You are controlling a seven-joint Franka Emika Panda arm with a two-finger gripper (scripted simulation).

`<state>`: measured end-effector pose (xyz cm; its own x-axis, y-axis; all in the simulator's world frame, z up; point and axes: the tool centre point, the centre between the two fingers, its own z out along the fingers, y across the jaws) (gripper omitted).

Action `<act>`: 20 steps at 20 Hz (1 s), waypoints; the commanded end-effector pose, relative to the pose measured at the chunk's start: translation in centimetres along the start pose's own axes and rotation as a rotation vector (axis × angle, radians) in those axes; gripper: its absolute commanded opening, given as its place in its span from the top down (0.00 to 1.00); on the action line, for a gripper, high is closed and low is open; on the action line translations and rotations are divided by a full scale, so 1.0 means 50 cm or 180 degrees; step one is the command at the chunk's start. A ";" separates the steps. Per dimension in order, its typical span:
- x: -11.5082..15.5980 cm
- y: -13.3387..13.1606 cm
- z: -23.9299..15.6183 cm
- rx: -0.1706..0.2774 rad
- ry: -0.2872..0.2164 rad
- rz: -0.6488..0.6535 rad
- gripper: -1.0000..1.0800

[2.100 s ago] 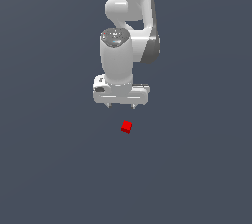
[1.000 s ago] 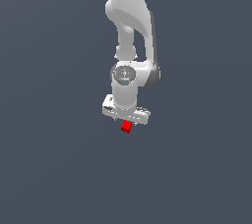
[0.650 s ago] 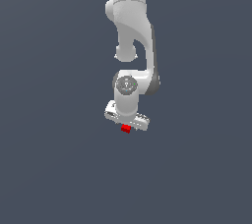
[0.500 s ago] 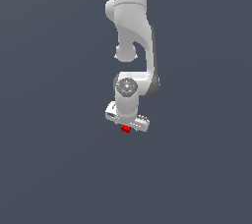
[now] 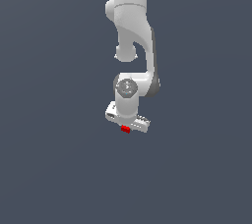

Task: Pick up the red cube and move it to a goal position.

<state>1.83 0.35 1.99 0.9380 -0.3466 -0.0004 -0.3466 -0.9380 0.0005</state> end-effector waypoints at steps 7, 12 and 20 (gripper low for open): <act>0.002 -0.004 -0.003 0.0000 0.0002 0.0001 1.00; 0.013 -0.029 -0.017 0.0000 0.0002 0.0001 1.00; 0.047 -0.104 -0.060 0.0000 0.0002 0.0001 1.00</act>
<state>5.21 3.77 4.47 0.9378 -0.3472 -0.0005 -0.3472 -0.9378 0.0007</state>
